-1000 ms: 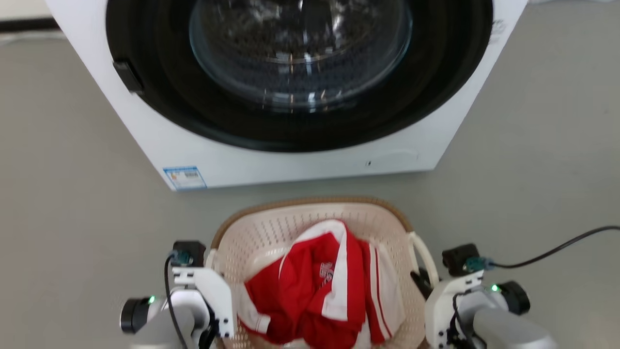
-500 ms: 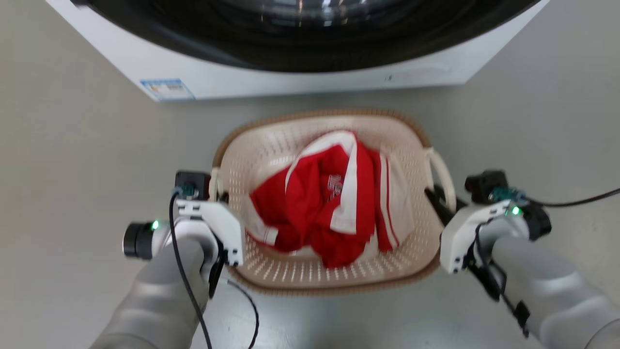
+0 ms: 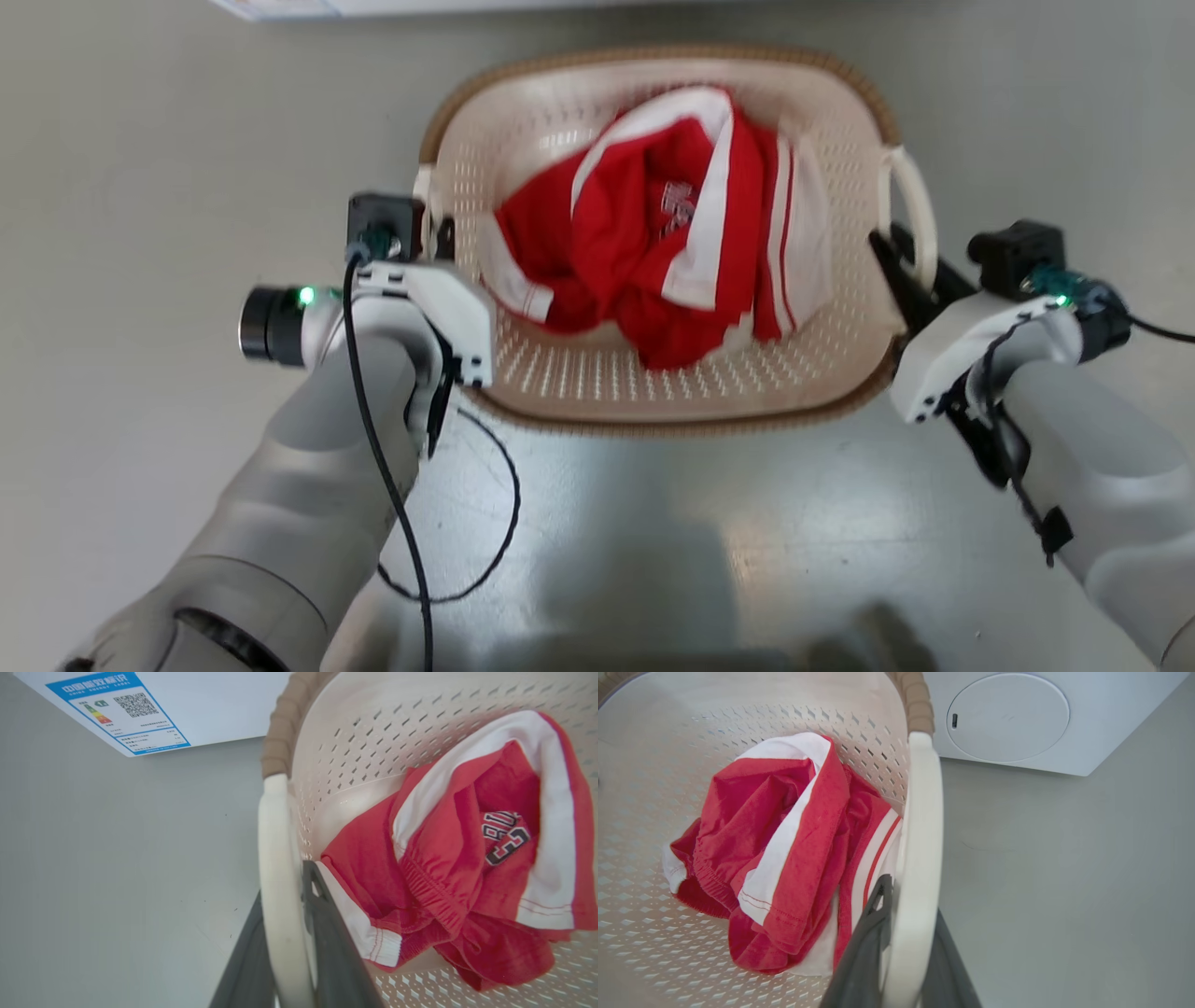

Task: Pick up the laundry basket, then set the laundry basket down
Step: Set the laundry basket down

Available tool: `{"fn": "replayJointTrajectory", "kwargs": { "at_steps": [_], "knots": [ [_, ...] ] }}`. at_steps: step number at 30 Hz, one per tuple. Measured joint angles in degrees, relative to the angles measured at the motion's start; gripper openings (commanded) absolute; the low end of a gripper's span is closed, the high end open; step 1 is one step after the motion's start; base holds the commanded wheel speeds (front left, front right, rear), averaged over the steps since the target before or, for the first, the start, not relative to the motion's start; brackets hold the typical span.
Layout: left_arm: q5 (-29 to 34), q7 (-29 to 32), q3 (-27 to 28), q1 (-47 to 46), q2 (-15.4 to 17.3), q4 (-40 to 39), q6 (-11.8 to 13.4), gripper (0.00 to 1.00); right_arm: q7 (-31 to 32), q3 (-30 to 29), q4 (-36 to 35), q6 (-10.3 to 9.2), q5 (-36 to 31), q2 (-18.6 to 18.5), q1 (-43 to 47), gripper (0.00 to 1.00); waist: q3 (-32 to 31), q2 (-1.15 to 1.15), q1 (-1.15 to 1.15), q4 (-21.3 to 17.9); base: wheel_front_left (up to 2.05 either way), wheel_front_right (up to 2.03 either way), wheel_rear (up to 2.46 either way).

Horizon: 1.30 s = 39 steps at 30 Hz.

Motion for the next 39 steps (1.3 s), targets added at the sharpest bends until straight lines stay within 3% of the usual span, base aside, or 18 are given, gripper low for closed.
{"fn": "replayJointTrajectory", "kwargs": {
  "at_steps": [6,11,35,36,37,38,39],
  "knots": [
    [4.30,-0.26,3.28,-0.66,1.07,-4.97,2.30,0.00,-0.05,-9.06,-3.72,-0.01,-7.73,0.01,0.58,0.00,4.55,0.00,0.00,0.66,0.00,0.00,0.00],
    [6.72,-0.32,4.53,-0.65,0.88,-5.28,2.47,0.00,-0.05,-12.99,-4.56,-0.01,-10.38,0.99,2.49,0.00,6.57,0.00,0.00,1.02,0.00,0.00,0.00],
    [10.91,-0.55,8.86,-0.66,0.11,-1.77,1.46,0.00,-0.05,-15.24,-3.18,-0.01,-12.80,3.66,2.79,0.00,7.17,0.00,0.00,0.29,0.00,0.00,0.00],
    [10.91,-0.55,9.01,-0.68,-0.02,-1.35,1.45,0.00,-0.05,-15.32,-3.03,-0.01,-12.82,3.78,2.79,0.20,7.17,0.00,0.00,0.24,0.00,0.00,0.00],
    [10.91,-0.56,9.13,-0.73,-0.18,-0.81,1.45,0.12,-0.03,-15.50,-2.94,0.01,-13.12,3.88,2.80,0.44,7.18,0.00,0.00,0.18,0.00,0.00,0.00],
    [10.91,-0.56,9.26,-0.81,-0.21,-0.42,1.46,0.40,-0.03,-15.82,-3.00,0.21,-13.69,3.99,2.80,0.87,7.20,0.00,0.00,0.12,0.00,0.00,0.00],
    [10.90,-0.55,9.37,-0.93,-0.36,0.08,1.46,0.71,-0.07,-16.33,-3.18,0.73,-14.12,4.13,2.77,1.00,7.22,0.00,0.00,0.07,0.00,0.00,0.00]
  ]
}}
